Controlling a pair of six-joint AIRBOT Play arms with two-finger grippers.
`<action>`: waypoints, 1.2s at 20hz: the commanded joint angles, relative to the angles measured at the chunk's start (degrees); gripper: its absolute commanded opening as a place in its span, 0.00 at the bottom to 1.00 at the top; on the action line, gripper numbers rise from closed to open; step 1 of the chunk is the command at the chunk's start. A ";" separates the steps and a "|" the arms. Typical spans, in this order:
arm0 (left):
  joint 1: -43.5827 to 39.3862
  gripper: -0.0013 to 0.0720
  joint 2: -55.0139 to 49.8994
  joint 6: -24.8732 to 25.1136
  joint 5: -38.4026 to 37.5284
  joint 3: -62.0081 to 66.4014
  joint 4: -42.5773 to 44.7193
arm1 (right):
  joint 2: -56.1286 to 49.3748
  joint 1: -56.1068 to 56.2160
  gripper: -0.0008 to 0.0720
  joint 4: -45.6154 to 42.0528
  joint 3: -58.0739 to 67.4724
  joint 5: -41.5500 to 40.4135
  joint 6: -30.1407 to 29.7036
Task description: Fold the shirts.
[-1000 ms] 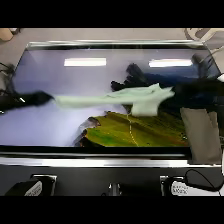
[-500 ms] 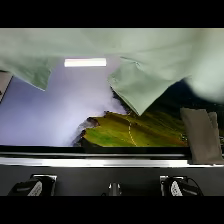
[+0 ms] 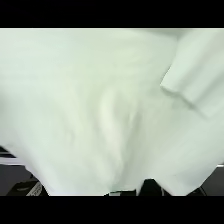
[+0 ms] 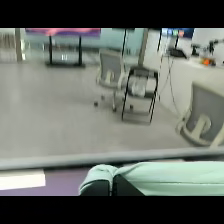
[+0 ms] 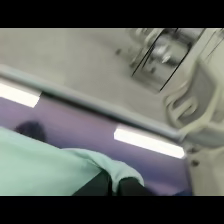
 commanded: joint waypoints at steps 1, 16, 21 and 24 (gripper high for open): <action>0.02 0.06 -7.56 0.04 -5.40 -12.98 0.72 | -14.29 -0.02 0.04 1.42 -3.63 17.92 0.50; -0.74 0.06 -33.22 1.07 16.70 -29.81 -1.97 | -40.48 11.28 0.04 4.46 -16.87 -28.96 1.14; -0.79 0.06 -36.44 1.07 20.76 -25.11 -1.97 | -40.81 11.30 0.04 3.80 -16.79 -33.99 1.60; -1.25 0.06 -39.71 1.07 18.01 -25.11 -1.97 | -42.86 11.30 0.04 2.75 -16.79 -21.97 1.60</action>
